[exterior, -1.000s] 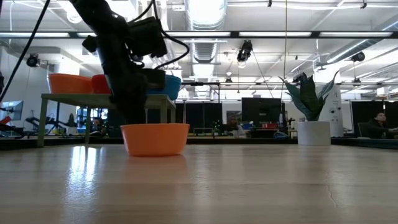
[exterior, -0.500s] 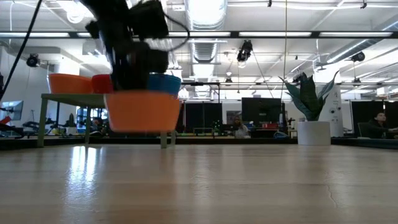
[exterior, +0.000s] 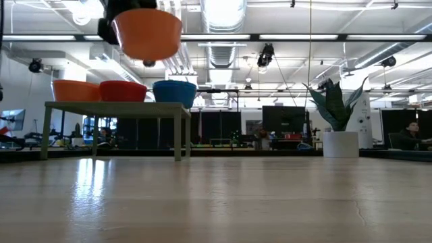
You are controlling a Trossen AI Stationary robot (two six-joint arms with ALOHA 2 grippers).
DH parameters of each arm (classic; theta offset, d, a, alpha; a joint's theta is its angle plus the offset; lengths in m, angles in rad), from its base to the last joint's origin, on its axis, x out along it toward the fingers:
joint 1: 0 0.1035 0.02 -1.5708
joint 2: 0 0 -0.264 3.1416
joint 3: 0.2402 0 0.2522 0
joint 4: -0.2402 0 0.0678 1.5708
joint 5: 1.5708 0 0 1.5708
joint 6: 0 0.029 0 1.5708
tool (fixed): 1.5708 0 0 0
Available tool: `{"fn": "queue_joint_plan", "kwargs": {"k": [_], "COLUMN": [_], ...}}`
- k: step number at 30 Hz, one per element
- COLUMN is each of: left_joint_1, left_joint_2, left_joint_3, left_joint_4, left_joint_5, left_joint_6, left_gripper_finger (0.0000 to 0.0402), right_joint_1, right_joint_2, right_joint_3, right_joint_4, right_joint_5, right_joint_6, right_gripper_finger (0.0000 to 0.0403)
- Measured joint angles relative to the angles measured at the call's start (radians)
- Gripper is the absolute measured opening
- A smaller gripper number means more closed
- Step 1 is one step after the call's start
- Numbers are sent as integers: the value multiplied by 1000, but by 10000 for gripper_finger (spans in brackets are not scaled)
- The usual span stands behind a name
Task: Pick & Place Mini bowls
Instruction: Stack the orange bowl on top of the other orange bowls on the shelf
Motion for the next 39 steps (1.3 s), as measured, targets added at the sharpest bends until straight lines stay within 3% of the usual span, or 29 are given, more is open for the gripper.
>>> {"fn": "queue_joint_plan", "kwargs": {"k": [12, 16, 20, 31, 39], "left_joint_1": [159, 233, 314, 548, 680], "left_joint_2": [-95, -101, -108, -149, -151], "left_joint_3": [316, 370, 374, 331, 240], "left_joint_4": [-340, -463, -543, -538, -538], "left_joint_5": [-316, -375, -405, -471, -458], "left_joint_6": [-162, -177, -178, -170, -153], "left_gripper_finger": [0, 0, 0, 0, 0], "right_joint_1": [0, 0, 0, 0, 0], "right_joint_2": [2, 2, 1, 2, 1], "right_joint_3": [0, 0, 0, 0, 0], "right_joint_4": [0, 0, 0, 0, 0], "right_joint_5": [0, 0, 0, 0, 0], "right_joint_6": [0, 0, 0, 0, 0], "right_gripper_finger": [63, 63, 63, 63, 63]}}
